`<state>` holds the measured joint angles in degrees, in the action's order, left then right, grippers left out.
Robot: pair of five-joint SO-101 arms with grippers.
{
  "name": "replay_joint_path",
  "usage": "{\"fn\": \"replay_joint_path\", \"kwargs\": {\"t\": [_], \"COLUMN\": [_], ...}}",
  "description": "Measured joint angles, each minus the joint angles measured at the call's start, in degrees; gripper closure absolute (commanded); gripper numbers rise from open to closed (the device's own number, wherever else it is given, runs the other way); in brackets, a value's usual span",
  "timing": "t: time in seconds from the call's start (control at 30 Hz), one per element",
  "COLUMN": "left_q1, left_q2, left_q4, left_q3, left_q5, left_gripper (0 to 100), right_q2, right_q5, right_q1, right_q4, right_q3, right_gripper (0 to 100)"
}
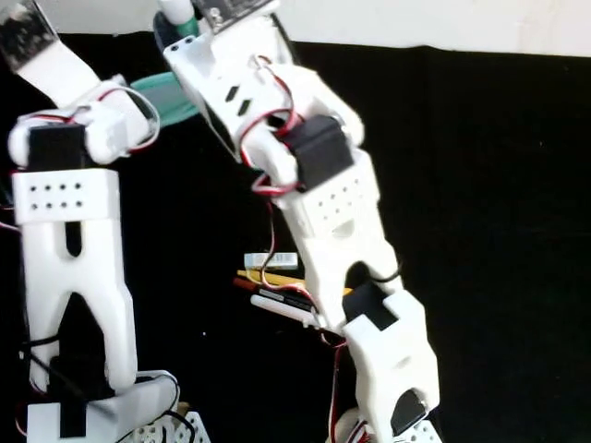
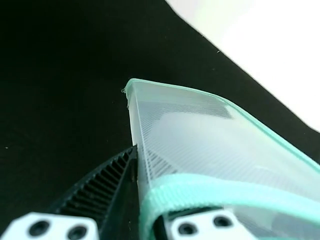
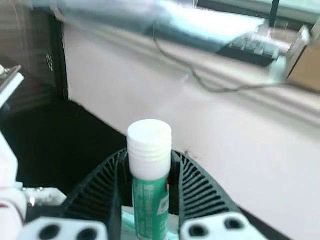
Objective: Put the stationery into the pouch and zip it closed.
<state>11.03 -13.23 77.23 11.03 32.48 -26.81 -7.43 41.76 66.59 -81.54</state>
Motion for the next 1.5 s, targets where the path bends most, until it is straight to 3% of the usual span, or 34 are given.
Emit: {"fn": "replay_joint_path", "kwargs": {"t": [0.2,0.43,0.87,1.1,1.5], "left_q1": [0.00,-1.23,-2.81,-2.99,-2.55], "left_q2": [8.35,27.87,32.18,32.18,32.18], "left_q4": [11.34,22.86,23.74,23.74,23.74], "left_q3": [13.10,31.82,36.40,36.40,36.48], "left_q5": [0.00,-0.70,-1.05,-1.05,-0.97], "left_gripper": [99,99,99,99,99], "right_q2": [-3.60,-8.00,-13.01,-17.23,-22.42], "right_q5": [0.00,0.00,0.18,5.63,6.33], "right_q1": [3.08,4.84,1.41,-2.11,-2.37], "right_q4": [5.89,6.77,6.68,4.40,-0.79], "right_q3": [-12.04,-13.27,-13.63,-13.63,-13.63], "right_gripper": [99.1,99.1,99.1,99.1,99.0]}}
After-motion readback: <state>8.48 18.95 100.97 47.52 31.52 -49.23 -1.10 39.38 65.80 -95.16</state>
